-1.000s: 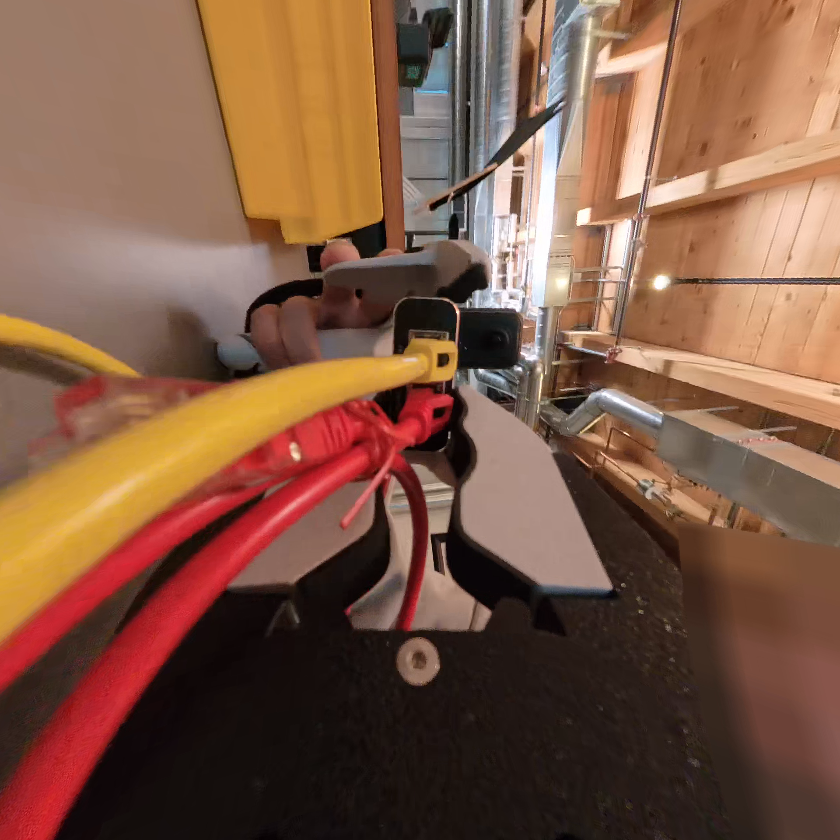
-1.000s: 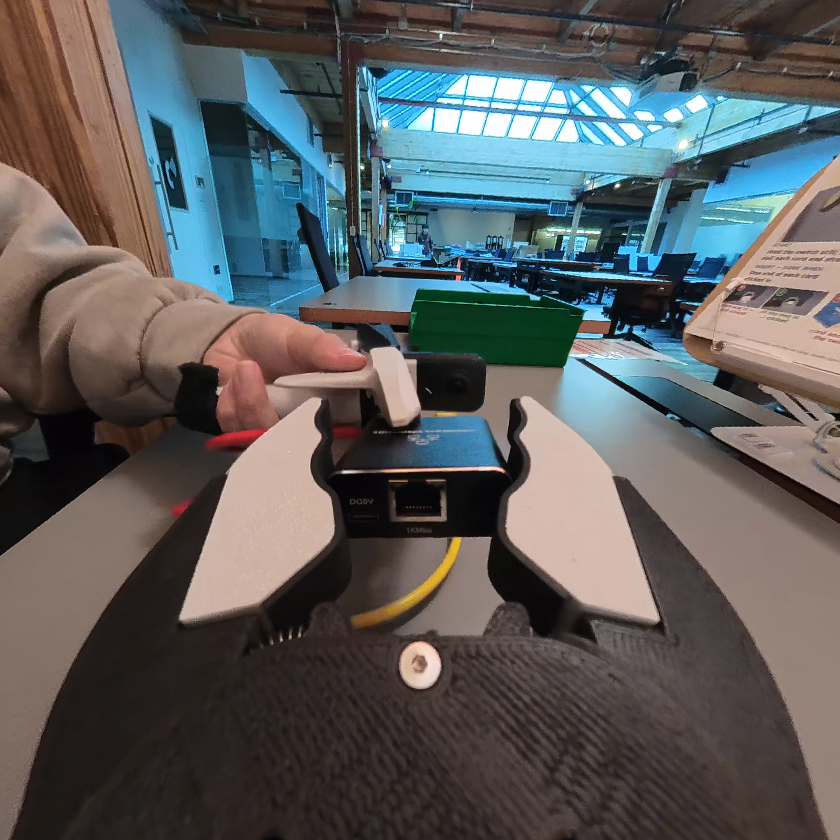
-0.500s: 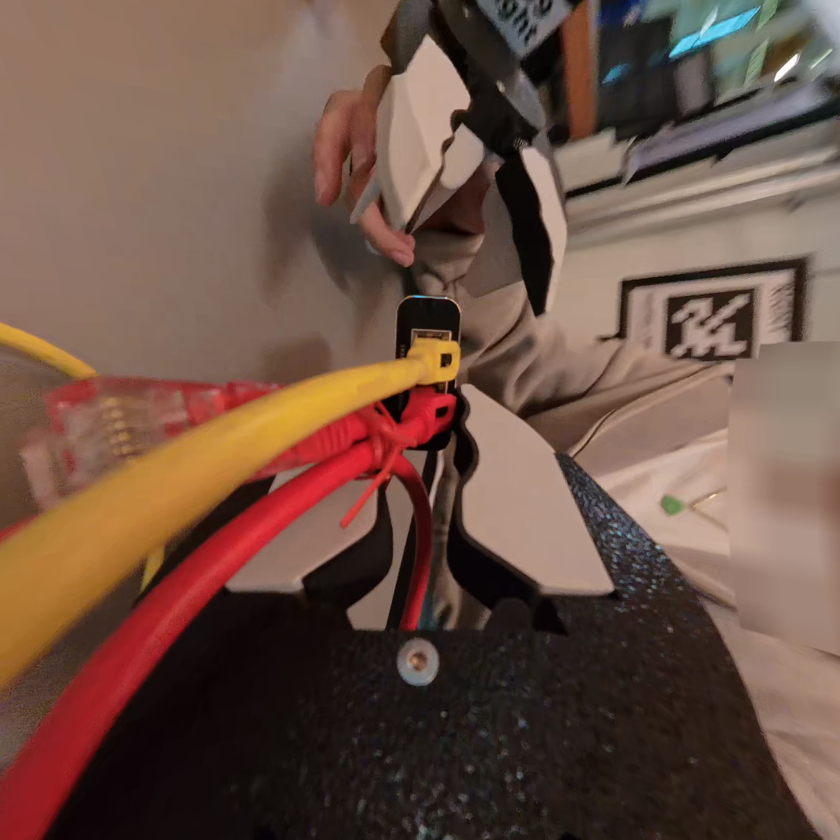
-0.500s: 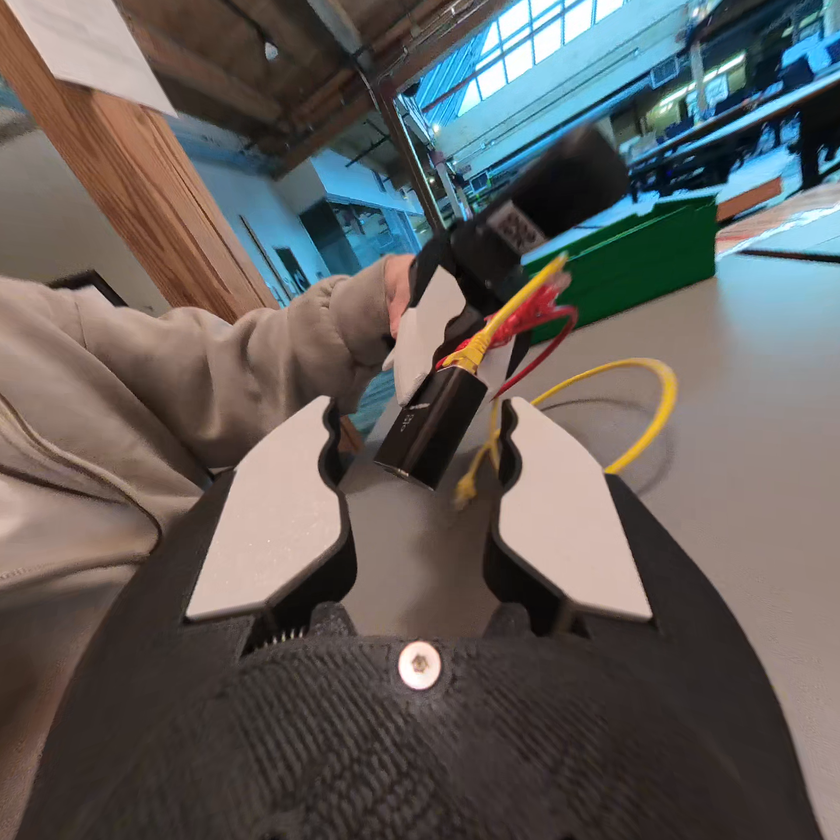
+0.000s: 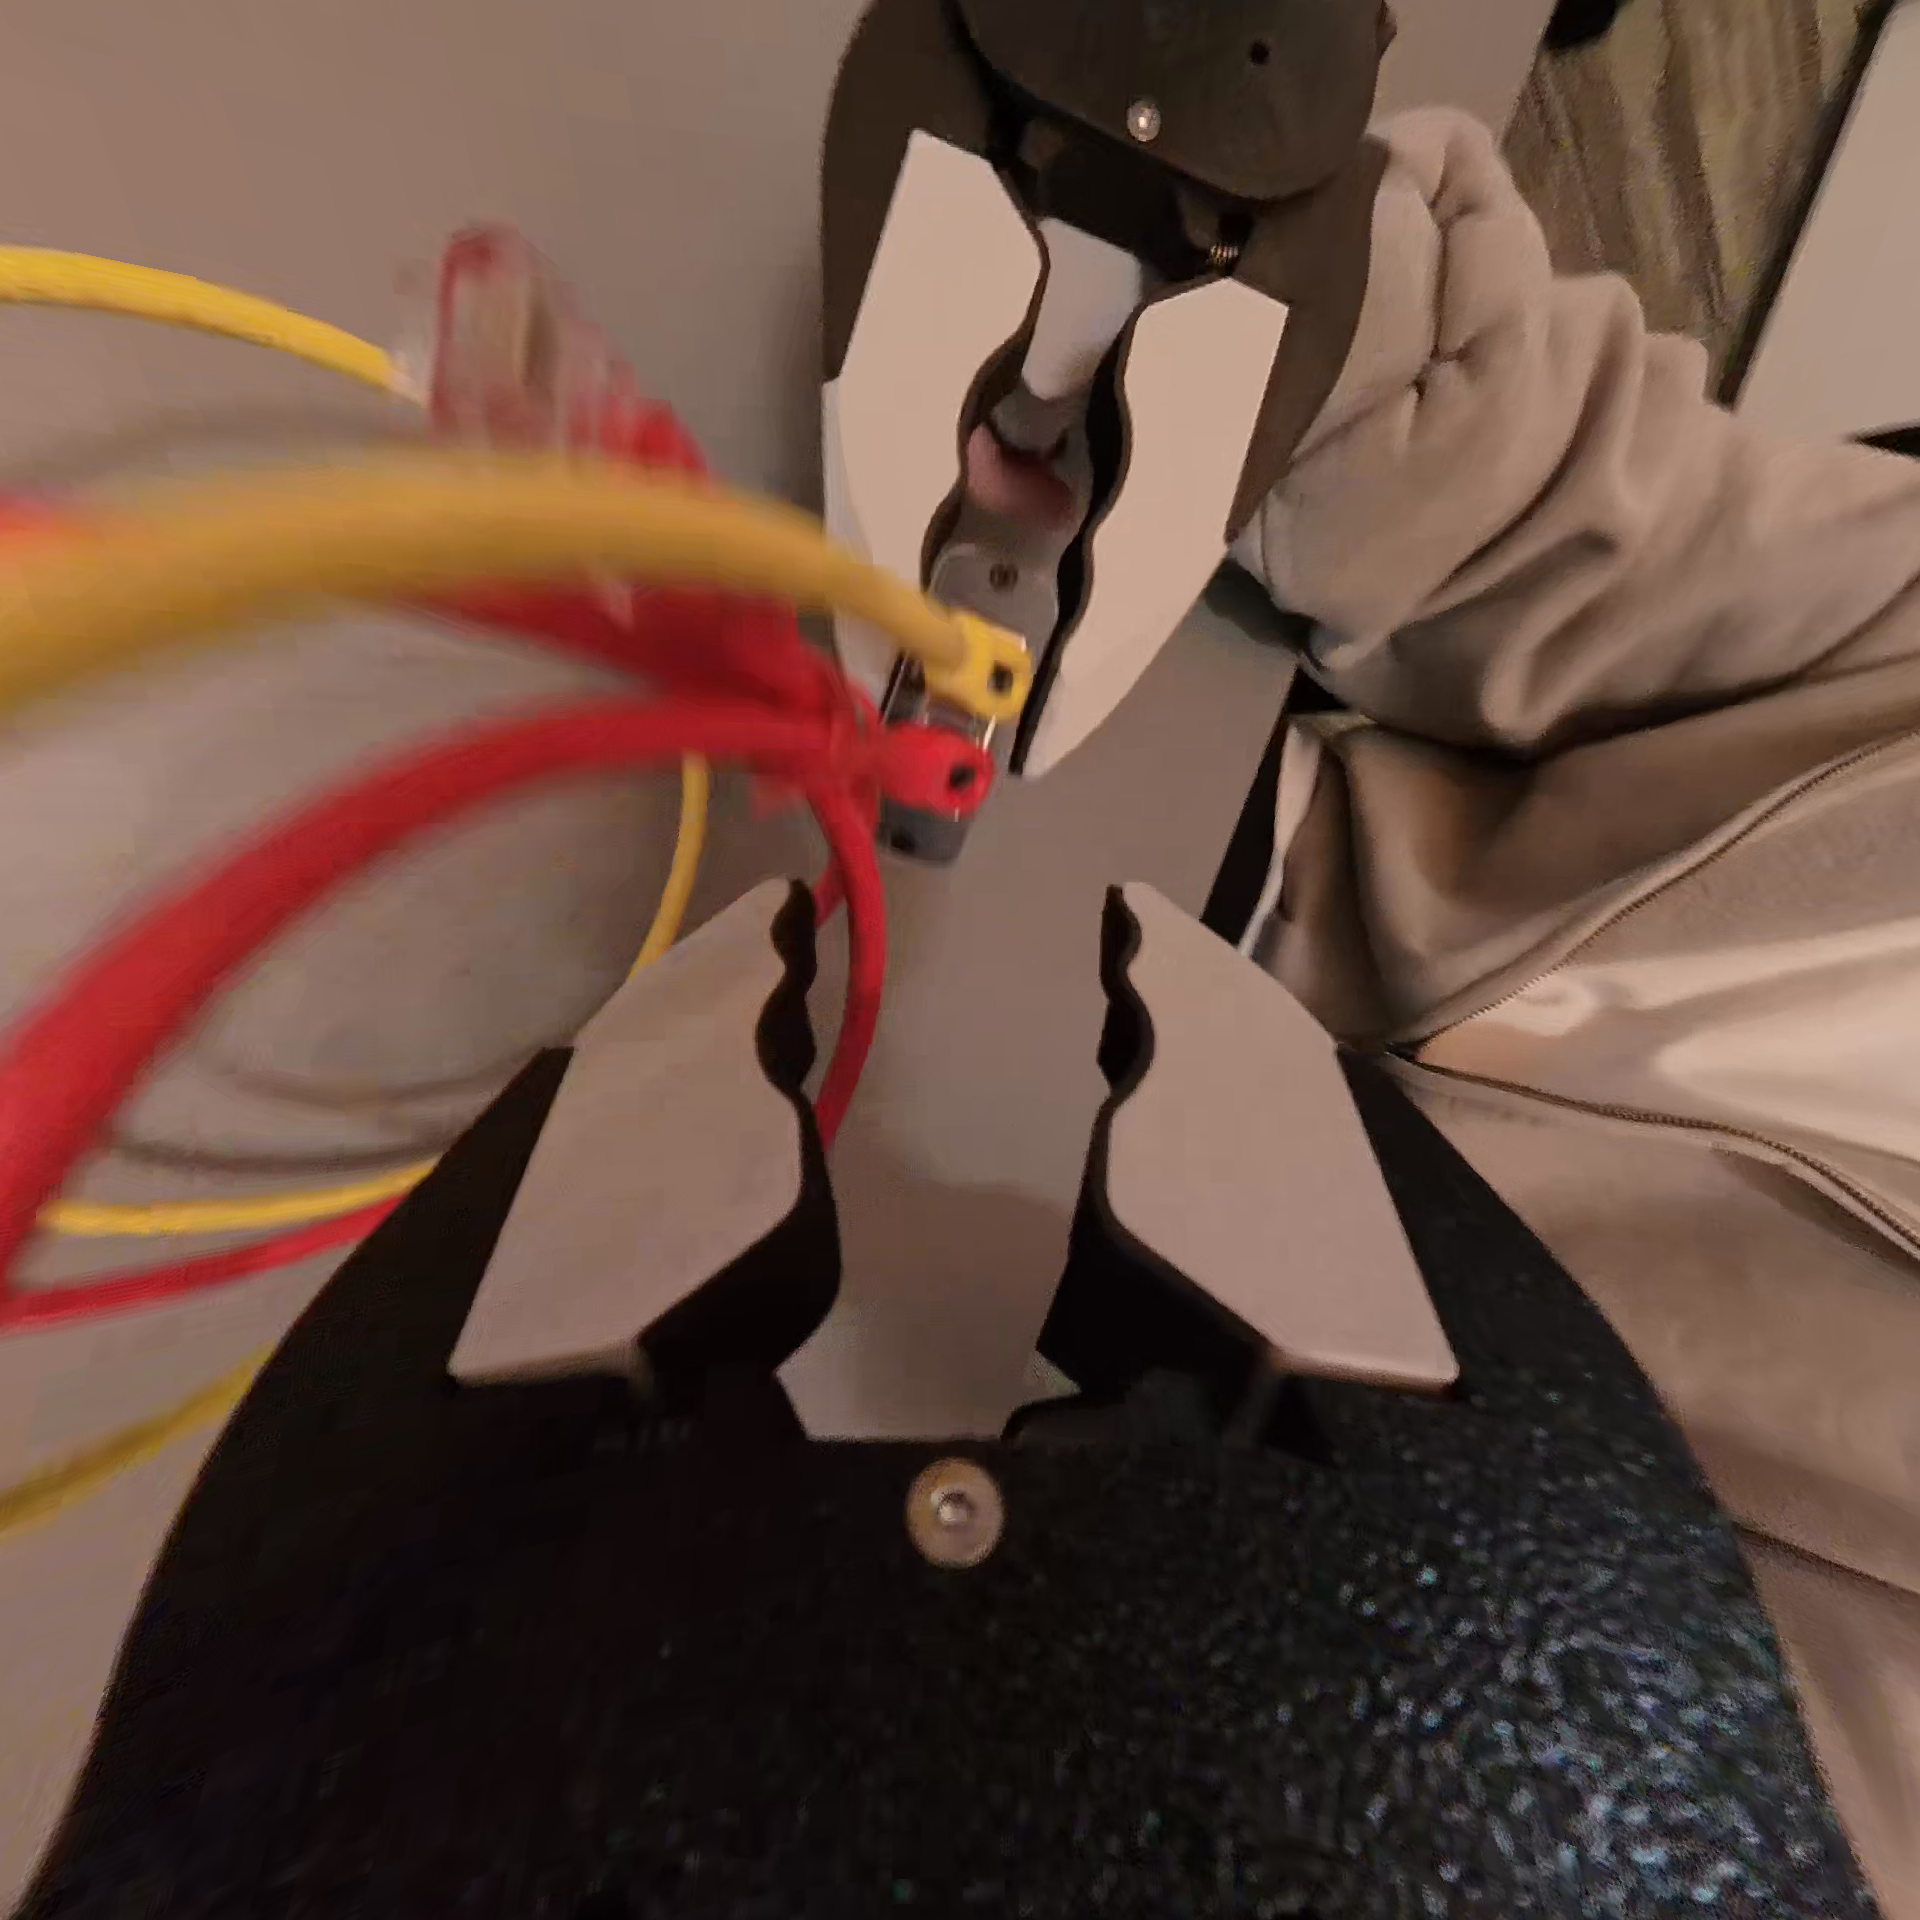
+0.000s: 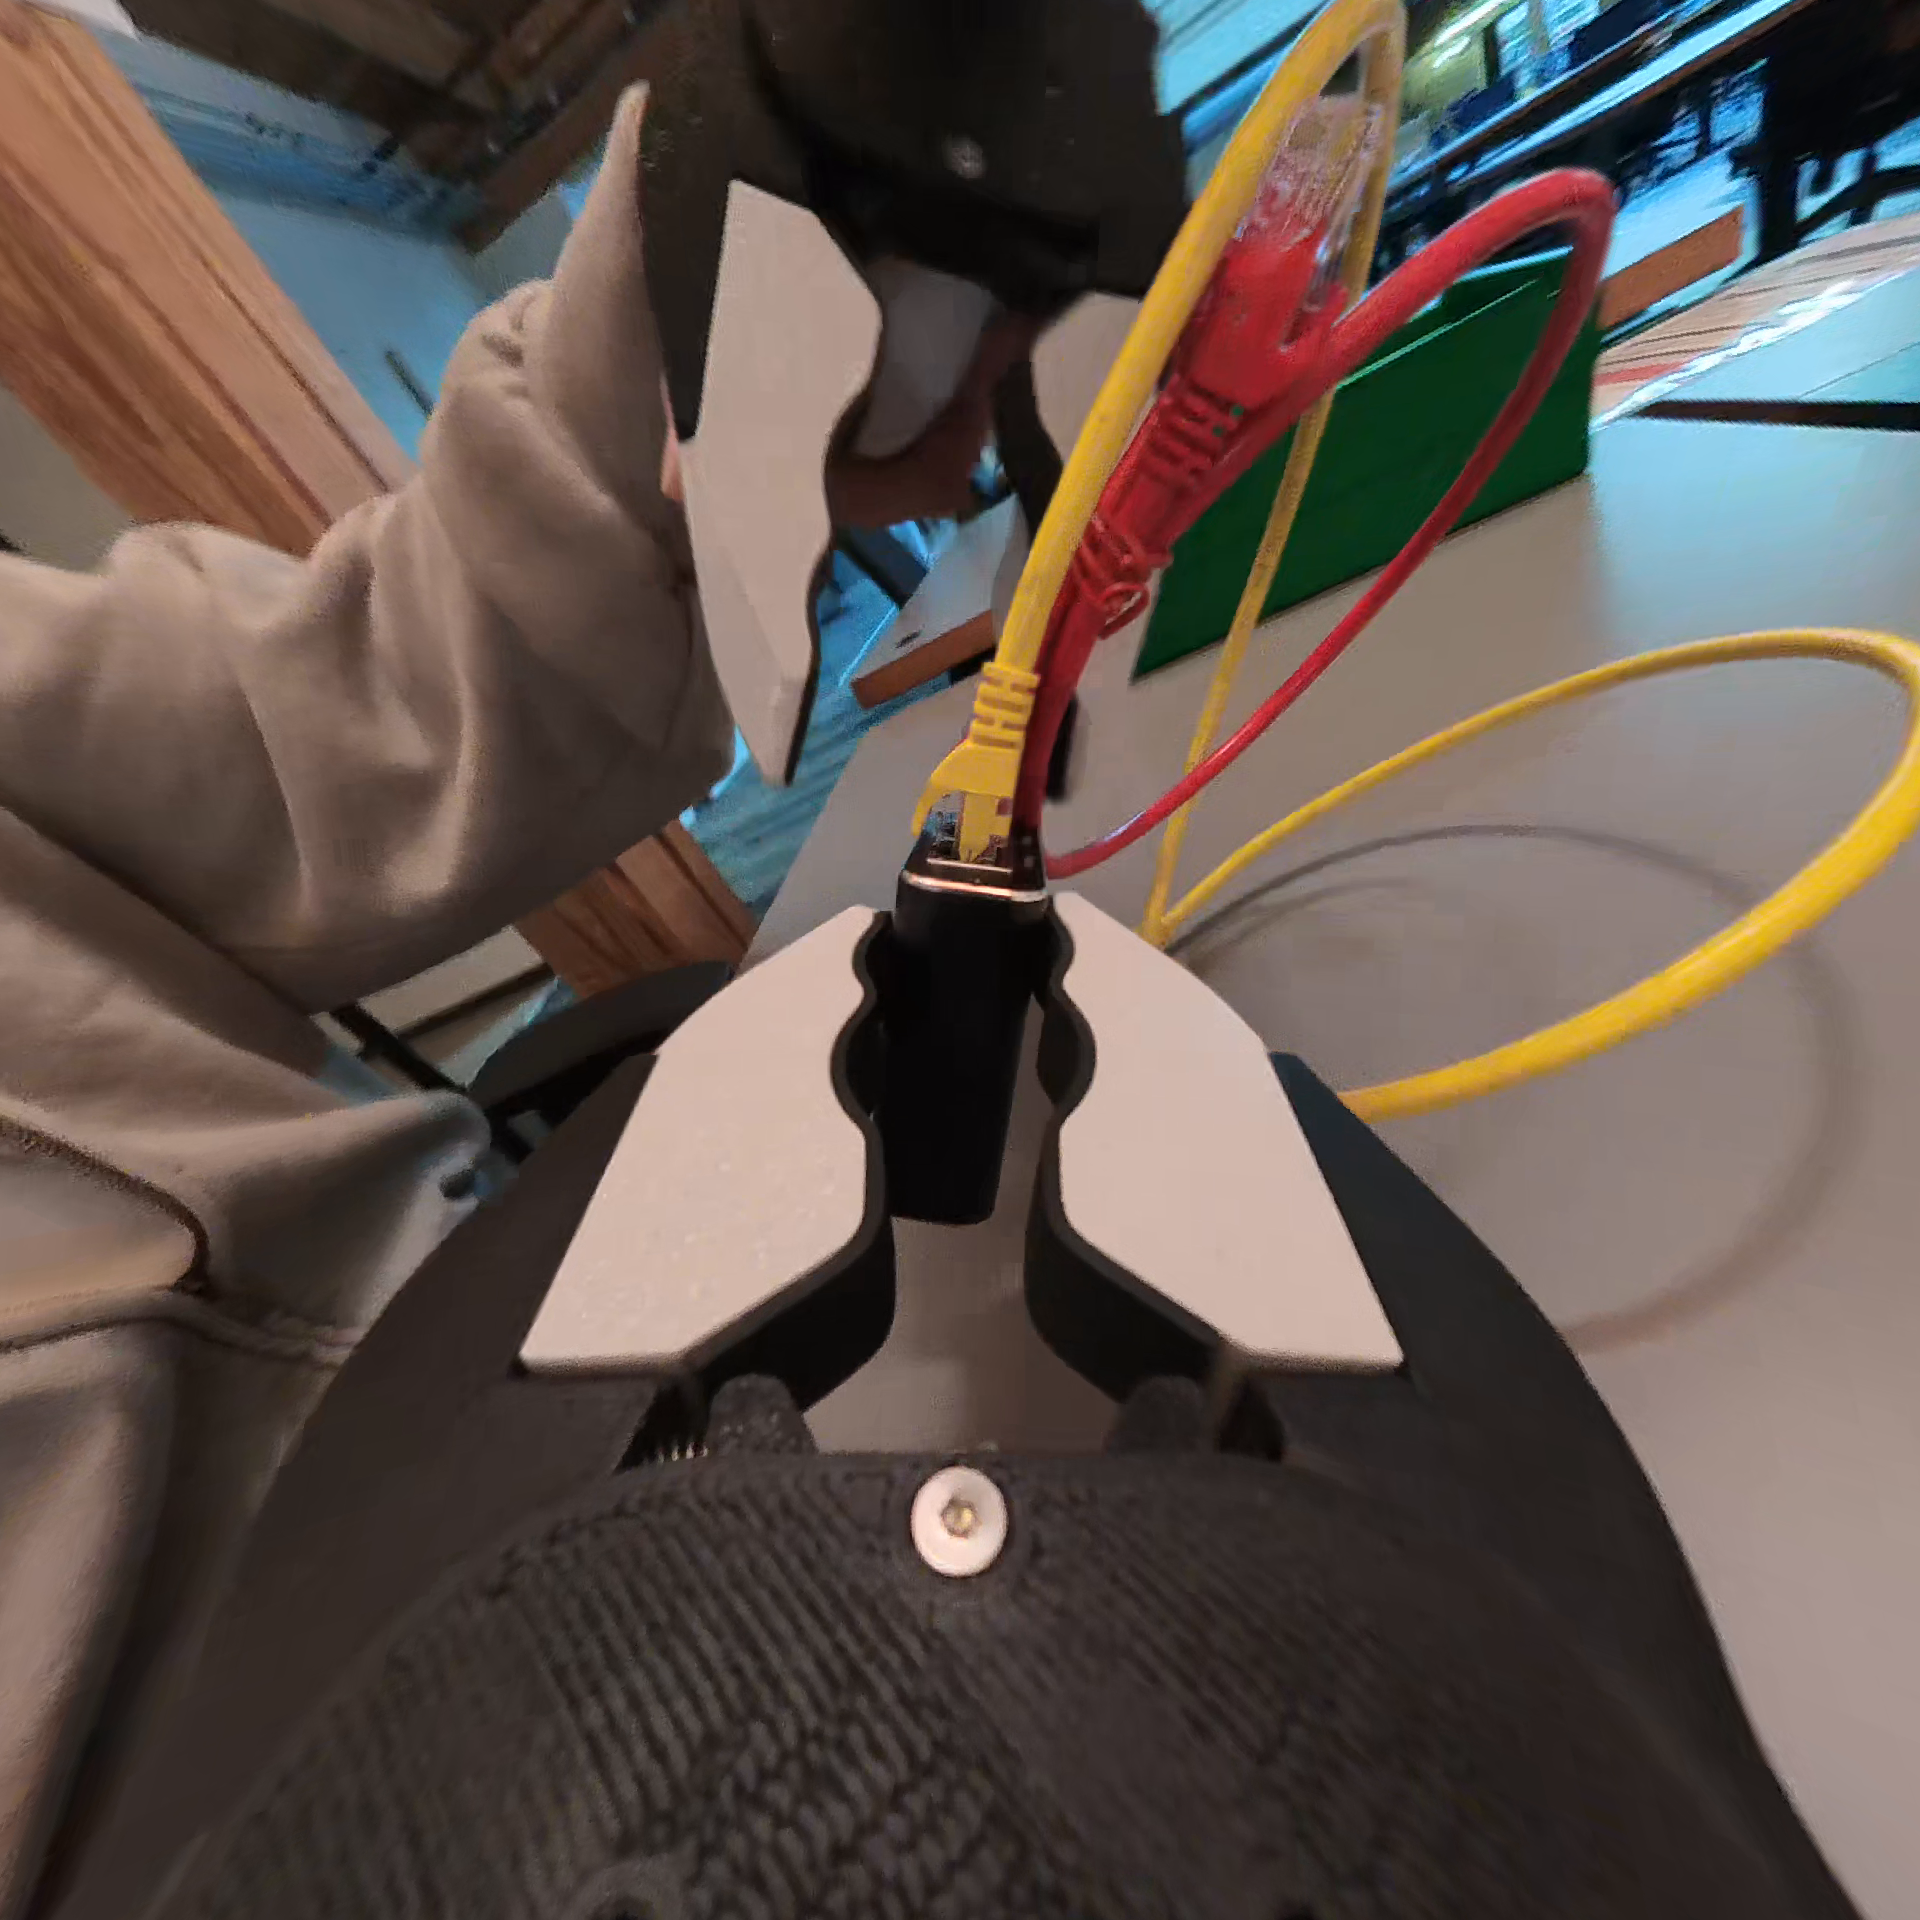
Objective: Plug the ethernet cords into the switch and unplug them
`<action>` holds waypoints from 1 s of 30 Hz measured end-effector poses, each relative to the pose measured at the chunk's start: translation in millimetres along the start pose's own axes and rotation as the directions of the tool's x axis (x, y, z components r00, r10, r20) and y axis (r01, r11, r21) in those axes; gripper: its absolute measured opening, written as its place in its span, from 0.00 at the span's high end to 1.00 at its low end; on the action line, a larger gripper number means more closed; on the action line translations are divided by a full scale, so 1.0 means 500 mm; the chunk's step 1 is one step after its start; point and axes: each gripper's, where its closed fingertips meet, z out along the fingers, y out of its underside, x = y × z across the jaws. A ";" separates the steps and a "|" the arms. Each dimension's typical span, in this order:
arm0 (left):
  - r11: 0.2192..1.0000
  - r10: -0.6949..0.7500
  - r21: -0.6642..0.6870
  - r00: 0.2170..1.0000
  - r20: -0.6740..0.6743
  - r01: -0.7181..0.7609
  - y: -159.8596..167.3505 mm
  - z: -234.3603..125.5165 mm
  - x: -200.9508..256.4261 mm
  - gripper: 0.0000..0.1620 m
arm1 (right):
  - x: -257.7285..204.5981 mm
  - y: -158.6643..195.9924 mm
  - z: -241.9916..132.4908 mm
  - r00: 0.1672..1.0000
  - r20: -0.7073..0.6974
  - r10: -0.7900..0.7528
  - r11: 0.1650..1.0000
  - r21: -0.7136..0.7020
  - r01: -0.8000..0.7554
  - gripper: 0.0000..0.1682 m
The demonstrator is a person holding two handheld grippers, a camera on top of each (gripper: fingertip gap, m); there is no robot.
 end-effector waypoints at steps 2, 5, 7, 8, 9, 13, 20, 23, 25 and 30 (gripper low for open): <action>0.995 0.004 0.099 0.999 0.047 -0.008 -0.009 -0.048 0.000 0.67 | 0.009 -0.015 -0.014 0.999 -0.012 0.039 0.997 0.061 -0.039 0.84; 0.920 -0.025 0.391 0.989 0.148 -0.036 -0.044 -0.128 0.015 0.67 | 0.016 -0.053 -0.032 0.995 0.010 0.097 0.973 0.212 -0.097 0.84; 0.811 -0.051 0.583 0.985 0.162 -0.054 -0.056 -0.162 0.042 0.72 | 0.019 -0.083 -0.047 0.991 0.037 0.132 0.934 0.329 -0.137 0.84; 0.762 -0.067 0.645 0.983 0.168 -0.058 -0.052 -0.164 0.051 0.76 | 0.019 -0.097 -0.056 0.988 0.054 0.144 0.909 0.388 -0.154 0.84; 0.725 -0.084 0.686 0.981 0.177 -0.062 -0.045 -0.154 0.056 0.78 | 0.016 -0.111 -0.065 0.985 0.087 0.150 0.880 0.442 -0.173 0.84; 0.624 -0.117 0.779 0.977 0.176 -0.065 -0.037 -0.055 0.052 0.78 | 0.004 -0.130 -0.075 0.982 0.135 0.133 0.828 0.530 -0.185 0.84; 0.478 -0.053 0.878 0.998 0.045 -0.014 -0.091 0.020 0.053 0.82 | -0.033 -0.117 -0.033 0.983 0.175 0.058 0.847 0.512 -0.141 0.84; 0.428 -0.009 0.902 0.997 0.073 -0.062 -0.095 0.012 0.051 0.84 | -0.033 -0.114 -0.032 0.983 0.176 0.057 0.856 0.498 -0.139 0.84; 0.445 0.013 0.890 0.995 0.102 -0.097 -0.088 0.013 0.048 0.85 | -0.031 -0.104 -0.027 0.988 0.152 0.037 0.880 0.464 -0.104 0.84; 0.595 0.060 0.798 0.996 0.070 -0.092 -0.054 0.000 0.047 0.85 | -0.042 -0.086 -0.016 0.991 0.077 -0.105 0.930 0.362 0.070 0.75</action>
